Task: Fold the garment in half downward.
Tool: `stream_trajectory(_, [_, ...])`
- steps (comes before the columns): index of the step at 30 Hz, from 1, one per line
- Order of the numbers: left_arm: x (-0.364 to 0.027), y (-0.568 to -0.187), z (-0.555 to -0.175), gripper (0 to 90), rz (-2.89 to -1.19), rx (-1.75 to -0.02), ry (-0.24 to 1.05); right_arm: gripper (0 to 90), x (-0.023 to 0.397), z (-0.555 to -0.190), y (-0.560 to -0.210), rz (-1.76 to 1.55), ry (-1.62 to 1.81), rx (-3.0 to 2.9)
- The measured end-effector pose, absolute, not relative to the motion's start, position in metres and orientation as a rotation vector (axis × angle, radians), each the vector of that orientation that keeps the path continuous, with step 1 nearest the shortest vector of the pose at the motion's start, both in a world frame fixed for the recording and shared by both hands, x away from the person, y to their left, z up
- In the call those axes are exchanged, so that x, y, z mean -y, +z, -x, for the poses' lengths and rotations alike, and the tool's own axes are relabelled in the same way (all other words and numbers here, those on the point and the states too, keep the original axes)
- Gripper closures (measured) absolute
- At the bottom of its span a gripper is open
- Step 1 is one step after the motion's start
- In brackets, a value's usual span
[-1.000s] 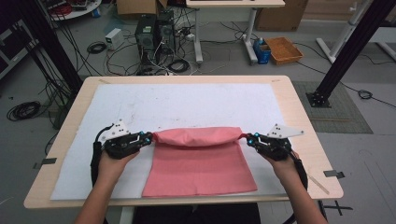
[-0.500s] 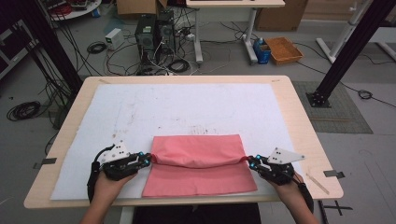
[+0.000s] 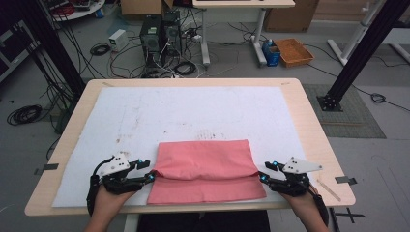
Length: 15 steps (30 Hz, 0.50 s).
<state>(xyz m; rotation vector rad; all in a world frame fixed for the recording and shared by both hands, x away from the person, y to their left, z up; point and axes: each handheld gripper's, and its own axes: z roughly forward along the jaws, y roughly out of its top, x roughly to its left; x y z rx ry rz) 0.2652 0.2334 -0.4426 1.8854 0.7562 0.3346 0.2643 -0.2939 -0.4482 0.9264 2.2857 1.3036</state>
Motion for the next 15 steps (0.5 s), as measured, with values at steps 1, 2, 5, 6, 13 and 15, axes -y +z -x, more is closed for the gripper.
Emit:
stream_trajectory(1, [-0.235, -0.442, -0.265, 47.0, -1.873, -0.756, 0.327, 51.4, 0.296, -0.264, -0.447, -0.929, 1.315, -2.275])
stream_trajectory(2, [-0.235, -0.442, -0.265, 45.8, -1.873, -0.756, 0.327, 51.4, 0.296, -0.264, -0.447, -0.929, 1.315, -2.275])
stream_trajectory(5, [-0.234, -0.441, -0.269, 41.9, -1.845, -0.769, 0.3, 51.2, 0.299, -0.265, -0.445, -0.934, 1.341, -2.251])
stream_trajectory(6, [-0.233, -0.442, -0.271, 41.9, -1.84, -0.782, 0.285, 51.5, 0.299, -0.265, -0.444, -0.937, 1.343, -2.256])
stream_trajectory(13, [-0.222, -0.449, -0.281, 47.8, -1.91, -0.811, 0.24, 55.2, 0.285, -0.272, -0.451, -0.905, 1.27, -2.353])
stream_trajectory(15, [-0.222, -0.45, -0.279, 50.7, -1.929, -0.815, 0.232, 55.2, 0.284, -0.272, -0.451, -0.902, 1.257, -2.368])
